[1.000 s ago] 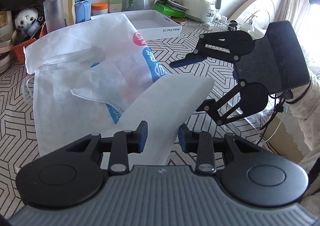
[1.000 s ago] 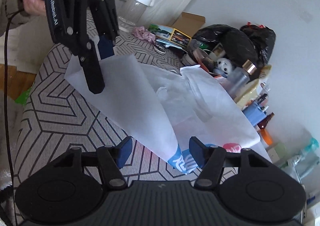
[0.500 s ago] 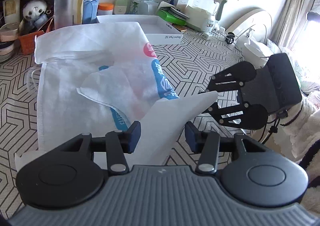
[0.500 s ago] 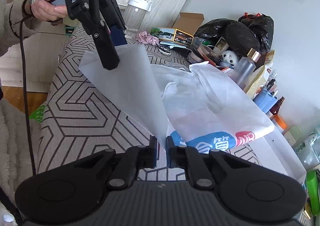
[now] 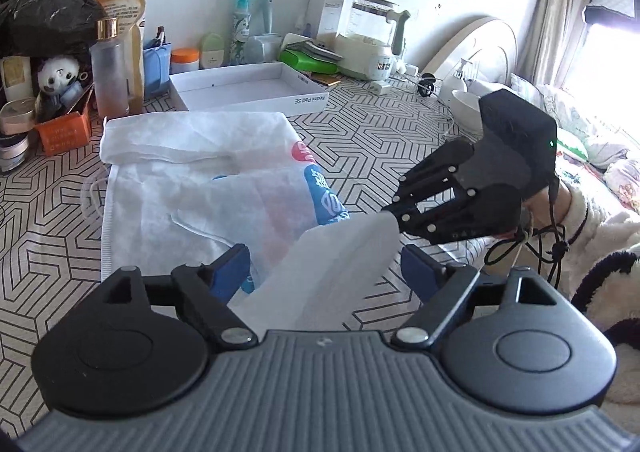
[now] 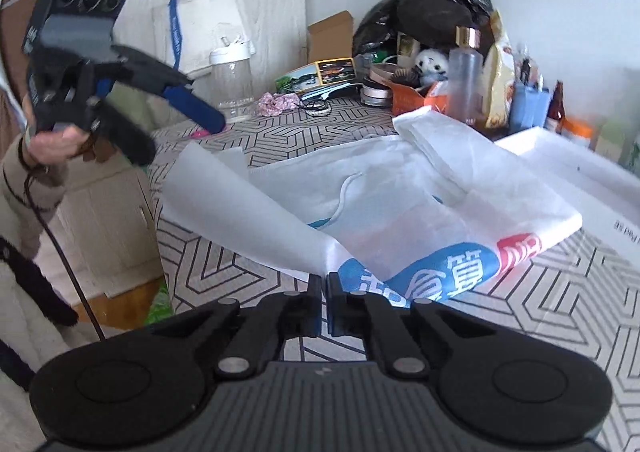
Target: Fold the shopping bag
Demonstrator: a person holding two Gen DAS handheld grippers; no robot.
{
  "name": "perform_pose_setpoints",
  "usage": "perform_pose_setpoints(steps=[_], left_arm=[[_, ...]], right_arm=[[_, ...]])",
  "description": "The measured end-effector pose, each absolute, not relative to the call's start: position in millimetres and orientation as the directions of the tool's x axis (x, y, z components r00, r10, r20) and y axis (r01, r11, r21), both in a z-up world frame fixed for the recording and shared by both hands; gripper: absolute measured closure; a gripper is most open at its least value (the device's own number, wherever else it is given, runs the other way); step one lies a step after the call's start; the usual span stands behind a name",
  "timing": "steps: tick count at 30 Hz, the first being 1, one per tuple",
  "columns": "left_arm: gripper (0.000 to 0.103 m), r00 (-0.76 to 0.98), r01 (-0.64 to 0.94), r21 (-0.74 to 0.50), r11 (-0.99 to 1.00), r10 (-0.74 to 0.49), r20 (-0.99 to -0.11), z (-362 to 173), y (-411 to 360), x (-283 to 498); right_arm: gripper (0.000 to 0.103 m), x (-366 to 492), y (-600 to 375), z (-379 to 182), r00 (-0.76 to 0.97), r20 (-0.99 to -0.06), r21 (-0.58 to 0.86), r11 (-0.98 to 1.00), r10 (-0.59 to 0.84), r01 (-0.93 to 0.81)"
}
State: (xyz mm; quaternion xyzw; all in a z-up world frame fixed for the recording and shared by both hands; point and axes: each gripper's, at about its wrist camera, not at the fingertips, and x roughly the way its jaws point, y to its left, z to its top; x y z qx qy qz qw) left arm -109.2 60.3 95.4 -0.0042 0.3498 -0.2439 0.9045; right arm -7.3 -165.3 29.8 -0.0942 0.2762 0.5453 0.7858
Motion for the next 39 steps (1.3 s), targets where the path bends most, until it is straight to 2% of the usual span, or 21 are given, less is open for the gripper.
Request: perform_pose_setpoints(steps=[8,10,13,14,16,17,21,23,28,32,35,39], left_arm=[[0.018,0.630,0.474,-0.095,0.875,-0.412,-0.659,80,42,-109],[0.015,0.622,0.477,-0.061,0.877,-0.385,-0.682,72,36,-103],[0.017,0.625,0.473,-0.031,0.881,-0.359,-0.693,61,31,-95],[0.024,0.625,0.471,-0.035,0.882,-0.361,-0.692,58,31,-92],[0.090,0.599,0.458,-0.083,0.885,-0.376,-0.707,55,36,-86],[0.097,0.581,0.449,-0.108,0.887,-0.382,-0.718,54,39,-82],[0.097,0.603,0.437,-0.104,0.894,-0.377,-0.703,58,47,-85],[0.097,0.614,0.448,-0.104,0.888,-0.390,-0.686,61,50,-91],[0.097,0.660,0.464,-0.021,0.885,-0.362,-0.658,76,42,-112],[0.096,0.714,0.473,0.109,0.875,-0.307,-0.629,88,32,-122],[0.096,0.739,0.516,0.213,0.830,-0.306,-0.600,97,19,-118],[0.096,0.744,0.580,0.292,0.761,-0.348,-0.571,110,1,-93]], right_arm=[[0.100,-4,-169,30,0.219,-0.530,0.172,0.357,0.819,-0.918],[0.100,-4,-170,30,0.211,-0.527,0.185,0.354,0.823,-0.917],[0.100,-1,-173,29,0.171,-0.528,0.228,0.333,0.832,-0.915],[0.100,0,-174,29,0.153,-0.528,0.244,0.323,0.835,-0.914],[0.098,3,-176,31,0.124,-0.527,0.273,0.306,0.841,-0.912],[0.096,6,-180,33,0.120,-0.511,0.287,0.301,0.851,-0.910],[0.091,28,-200,46,0.141,-0.410,0.376,0.308,0.901,-0.874],[0.091,40,-200,50,0.196,-0.396,0.386,0.356,0.897,-0.851],[0.090,52,-161,32,0.288,-0.540,0.178,0.442,0.791,-0.879],[0.090,46,-149,5,0.167,-0.635,0.197,0.367,0.755,-0.909],[0.089,34,-157,-1,0.153,-0.614,0.216,0.352,0.774,-0.911],[0.089,32,-173,-10,0.102,-0.565,0.318,0.329,0.819,-0.889]])
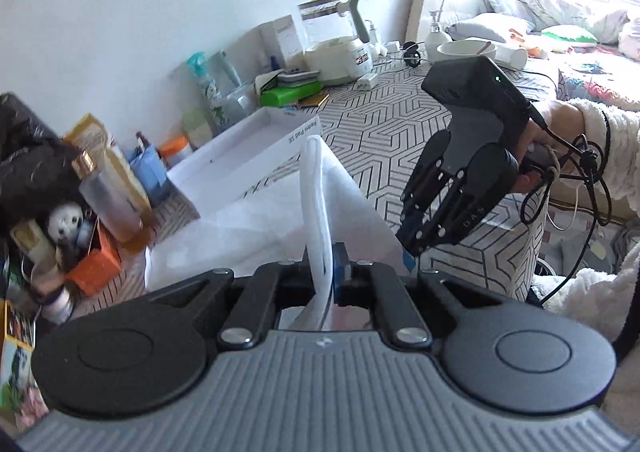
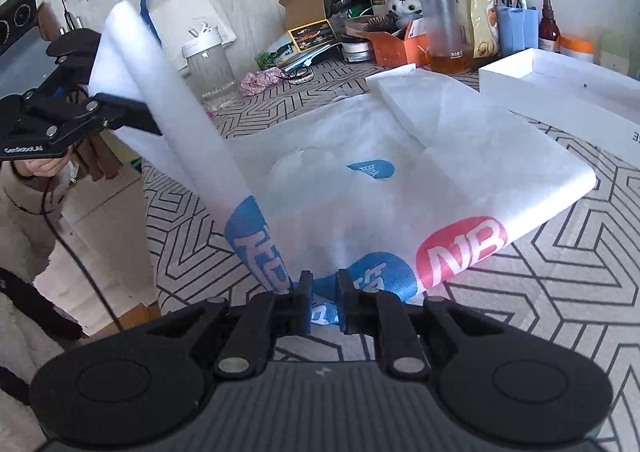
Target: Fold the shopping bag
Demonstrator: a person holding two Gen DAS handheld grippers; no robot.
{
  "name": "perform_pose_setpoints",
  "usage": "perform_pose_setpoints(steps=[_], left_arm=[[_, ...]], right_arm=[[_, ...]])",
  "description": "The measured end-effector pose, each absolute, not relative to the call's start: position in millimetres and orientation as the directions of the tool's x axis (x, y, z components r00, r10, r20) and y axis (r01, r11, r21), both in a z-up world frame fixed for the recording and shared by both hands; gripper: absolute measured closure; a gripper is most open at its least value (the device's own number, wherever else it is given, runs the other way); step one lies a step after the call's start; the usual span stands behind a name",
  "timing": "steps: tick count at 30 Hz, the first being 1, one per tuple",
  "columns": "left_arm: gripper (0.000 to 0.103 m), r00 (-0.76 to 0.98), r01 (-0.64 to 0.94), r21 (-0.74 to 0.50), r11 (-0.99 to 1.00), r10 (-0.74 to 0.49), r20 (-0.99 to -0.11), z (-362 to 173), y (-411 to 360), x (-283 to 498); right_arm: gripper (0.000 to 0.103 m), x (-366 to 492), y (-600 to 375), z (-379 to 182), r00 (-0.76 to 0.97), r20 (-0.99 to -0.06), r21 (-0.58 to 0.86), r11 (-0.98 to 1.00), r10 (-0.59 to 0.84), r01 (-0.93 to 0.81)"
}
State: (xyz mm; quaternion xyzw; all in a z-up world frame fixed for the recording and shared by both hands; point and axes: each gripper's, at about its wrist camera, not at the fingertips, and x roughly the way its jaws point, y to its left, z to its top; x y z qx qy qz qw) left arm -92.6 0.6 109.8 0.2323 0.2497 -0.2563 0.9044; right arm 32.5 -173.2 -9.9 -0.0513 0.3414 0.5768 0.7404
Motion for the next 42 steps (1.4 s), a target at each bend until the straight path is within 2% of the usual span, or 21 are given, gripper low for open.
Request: perform_pose_setpoints(steps=[3,7,9,11,16,18,20,24,26,31,36,42], left_arm=[[0.096,0.732,0.628,0.333,0.703,-0.389,-0.560,114,-13,-68],[0.096,0.702,0.690,0.366,0.625,-0.455,-0.548,115,-27,-43],[0.096,0.690,0.705,0.370,0.605,-0.467,-0.553,112,-29,-33],[0.096,0.686,0.712,0.360,0.602,-0.491,-0.537,110,-25,-28],[0.096,0.676,0.722,0.316,0.615,-0.529,-0.513,107,-13,-24],[0.096,0.679,0.718,0.316,0.620,-0.523,-0.515,105,-13,-21],[0.096,0.684,0.715,0.336,0.613,-0.515,-0.516,103,-15,-16],[0.094,0.664,0.742,0.355,0.568,-0.552,-0.505,105,-20,-1],[0.094,0.642,0.764,0.359,0.536,-0.579,-0.503,105,-22,14],[0.094,0.572,0.818,0.308,0.487,-0.623,-0.534,88,-28,56],[0.093,0.474,0.878,0.240,0.414,-0.680,-0.559,60,-35,89],[0.085,0.465,0.868,0.196,0.457,-0.605,-0.646,30,-46,119]], right_arm=[[0.089,37,-183,-18,0.068,-0.505,0.403,0.305,0.860,-0.863],[0.088,41,-190,-17,0.066,-0.485,0.449,0.313,0.872,-0.837],[0.086,41,-197,-6,0.111,-0.475,0.413,0.333,0.873,-0.848],[0.078,43,-205,6,0.175,-0.463,0.361,0.365,0.869,-0.858],[0.078,61,-199,11,0.247,-0.526,0.273,0.436,0.814,-0.857],[0.078,73,-196,1,0.190,-0.557,0.343,0.432,0.809,-0.834],[0.071,81,-200,-7,0.139,-0.535,0.437,0.413,0.834,-0.799],[0.069,90,-207,-18,0.021,-0.479,0.579,0.334,0.878,-0.743],[0.069,93,-207,-20,0.023,-0.467,0.602,0.338,0.884,-0.723],[0.062,90,-214,-19,0.077,-0.446,0.606,0.364,0.892,-0.707],[0.061,83,-212,-26,0.118,-0.415,0.609,0.371,0.902,-0.701],[0.061,79,-212,-22,0.168,-0.437,0.570,0.417,0.883,-0.708]])
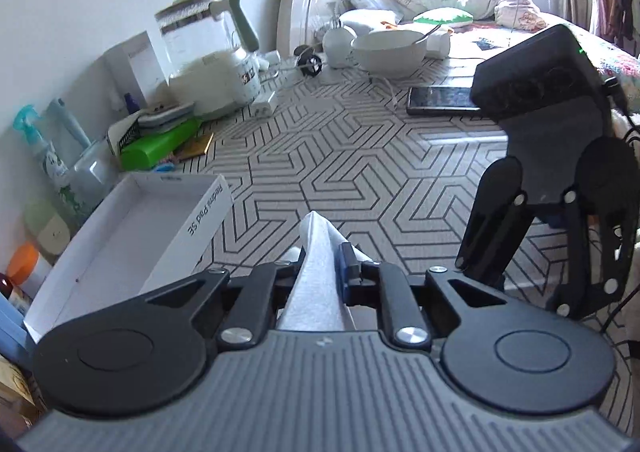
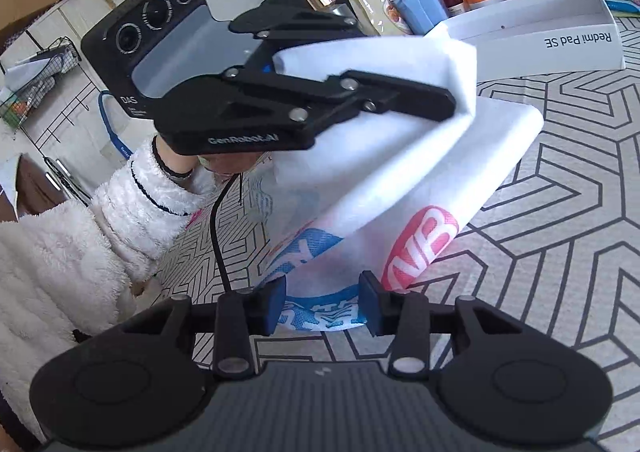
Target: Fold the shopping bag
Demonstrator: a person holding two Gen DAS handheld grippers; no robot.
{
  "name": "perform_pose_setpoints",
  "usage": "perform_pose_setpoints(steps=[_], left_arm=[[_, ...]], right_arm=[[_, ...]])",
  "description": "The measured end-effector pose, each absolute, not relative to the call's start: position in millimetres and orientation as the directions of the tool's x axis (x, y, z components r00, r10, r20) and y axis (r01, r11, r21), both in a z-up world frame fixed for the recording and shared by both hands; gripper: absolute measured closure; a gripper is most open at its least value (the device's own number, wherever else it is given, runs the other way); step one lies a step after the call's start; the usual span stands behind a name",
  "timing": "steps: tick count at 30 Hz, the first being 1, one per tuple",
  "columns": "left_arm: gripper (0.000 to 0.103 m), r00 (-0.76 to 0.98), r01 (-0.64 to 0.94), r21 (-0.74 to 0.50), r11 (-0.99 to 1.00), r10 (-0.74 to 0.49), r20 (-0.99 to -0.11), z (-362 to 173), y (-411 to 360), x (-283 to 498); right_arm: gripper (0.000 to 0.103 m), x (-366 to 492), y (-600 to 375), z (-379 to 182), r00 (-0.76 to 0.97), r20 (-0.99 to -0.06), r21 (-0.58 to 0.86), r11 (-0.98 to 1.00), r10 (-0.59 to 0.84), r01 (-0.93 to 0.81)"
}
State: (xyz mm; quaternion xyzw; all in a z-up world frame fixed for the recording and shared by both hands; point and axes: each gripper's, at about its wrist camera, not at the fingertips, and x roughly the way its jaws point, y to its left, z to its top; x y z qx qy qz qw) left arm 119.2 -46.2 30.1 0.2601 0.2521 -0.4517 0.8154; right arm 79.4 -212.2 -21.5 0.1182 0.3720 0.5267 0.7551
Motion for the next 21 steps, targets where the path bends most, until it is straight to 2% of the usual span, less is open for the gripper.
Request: perform_pose_setpoints(steps=[4,9,11,16,21], left_arm=[[0.071,0.513,0.835,0.214,0.508,-0.576,-0.637,31,-42,130],[0.069,0.636,0.760,0.375,0.532,-0.485,-0.601,53,-49,134],[0.067,0.668,0.729,0.391,0.561,-0.462,-0.583,68,-45,135],[0.053,0.733,0.639,0.373,0.673,-0.387,-0.559,98,-17,124],[0.052,0.757,0.569,0.430,0.701,-0.242,-0.607,99,5,91]], right_arm=[[0.062,76,-217,-22,0.175,-0.435,0.563,0.418,0.883,-0.713],[0.058,63,-212,-19,0.192,-0.458,0.506,0.432,0.868,-0.746],[0.057,58,-213,-15,0.194,-0.457,0.511,0.435,0.868,-0.741],[0.057,60,-216,-16,0.180,-0.454,0.537,0.429,0.873,-0.726],[0.056,65,-216,-13,0.148,-0.468,0.537,0.414,0.871,-0.735]])
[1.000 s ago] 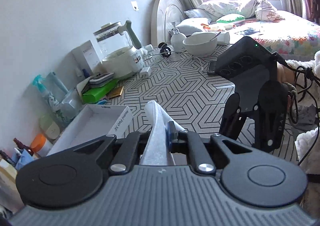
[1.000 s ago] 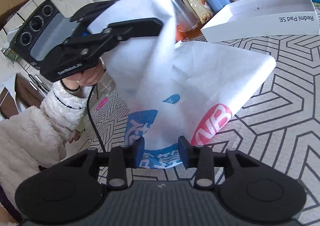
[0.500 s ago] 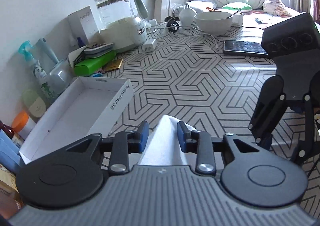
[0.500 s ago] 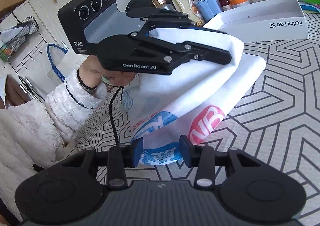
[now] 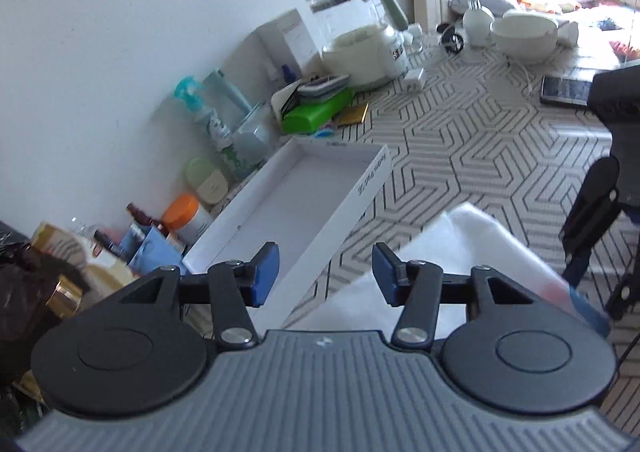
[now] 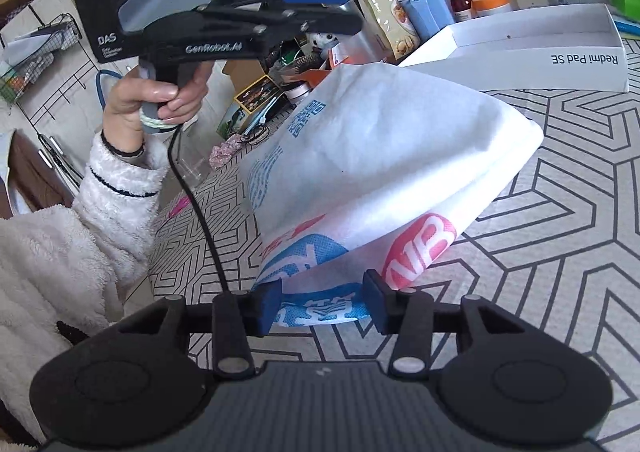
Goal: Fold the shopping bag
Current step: 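Open the left gripper and lay the bag down while the right gripper holds it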
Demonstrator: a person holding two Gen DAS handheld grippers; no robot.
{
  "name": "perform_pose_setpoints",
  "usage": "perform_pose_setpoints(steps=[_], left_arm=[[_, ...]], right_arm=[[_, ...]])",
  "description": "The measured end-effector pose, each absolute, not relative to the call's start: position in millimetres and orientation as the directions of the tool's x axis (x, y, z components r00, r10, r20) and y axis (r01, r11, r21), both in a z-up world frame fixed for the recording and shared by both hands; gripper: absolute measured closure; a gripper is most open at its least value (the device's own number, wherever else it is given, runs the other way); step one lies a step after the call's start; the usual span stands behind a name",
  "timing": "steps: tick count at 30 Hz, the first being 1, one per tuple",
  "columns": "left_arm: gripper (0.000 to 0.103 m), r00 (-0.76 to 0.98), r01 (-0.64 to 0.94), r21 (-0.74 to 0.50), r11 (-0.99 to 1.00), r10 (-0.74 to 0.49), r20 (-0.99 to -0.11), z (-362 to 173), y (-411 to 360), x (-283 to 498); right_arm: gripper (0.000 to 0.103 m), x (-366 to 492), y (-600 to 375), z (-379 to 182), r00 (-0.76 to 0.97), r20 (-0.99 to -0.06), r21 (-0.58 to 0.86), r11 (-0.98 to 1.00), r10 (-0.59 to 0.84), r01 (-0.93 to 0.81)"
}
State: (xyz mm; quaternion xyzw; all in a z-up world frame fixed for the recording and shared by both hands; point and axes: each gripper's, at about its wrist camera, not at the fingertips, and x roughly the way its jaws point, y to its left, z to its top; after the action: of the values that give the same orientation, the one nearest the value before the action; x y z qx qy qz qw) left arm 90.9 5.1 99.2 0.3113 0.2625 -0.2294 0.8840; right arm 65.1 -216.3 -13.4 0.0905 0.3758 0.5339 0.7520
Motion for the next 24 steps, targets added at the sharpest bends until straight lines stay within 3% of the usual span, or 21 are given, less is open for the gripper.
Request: perform_pose_setpoints(steps=[5,11,14,21,24], left_arm=[[0.054,0.691,0.550,0.309,0.776,-0.214,-0.690,77,19,84],[0.055,0.678,0.500,0.383,0.777,-0.076,-0.731,15,20,98],[0.056,0.688,0.474,0.363,0.802,-0.080,-0.721,2,31,102],[0.056,0.714,0.437,0.313,0.843,-0.113,-0.691,1,44,94],[0.055,0.719,0.435,0.284,0.855,-0.139,-0.681,0,49,93]], right_arm=[[0.055,65,-213,-12,0.148,-0.470,0.529,0.412,0.870,-0.742],[0.055,60,-216,-15,0.183,-0.465,0.516,0.434,0.866,-0.739],[0.053,59,-219,-16,0.198,-0.457,0.529,0.444,0.867,-0.723],[0.050,75,-248,-13,0.226,-0.333,0.680,0.399,0.915,-0.615],[0.044,88,-262,-3,0.265,-0.278,0.721,0.383,0.923,-0.578]])
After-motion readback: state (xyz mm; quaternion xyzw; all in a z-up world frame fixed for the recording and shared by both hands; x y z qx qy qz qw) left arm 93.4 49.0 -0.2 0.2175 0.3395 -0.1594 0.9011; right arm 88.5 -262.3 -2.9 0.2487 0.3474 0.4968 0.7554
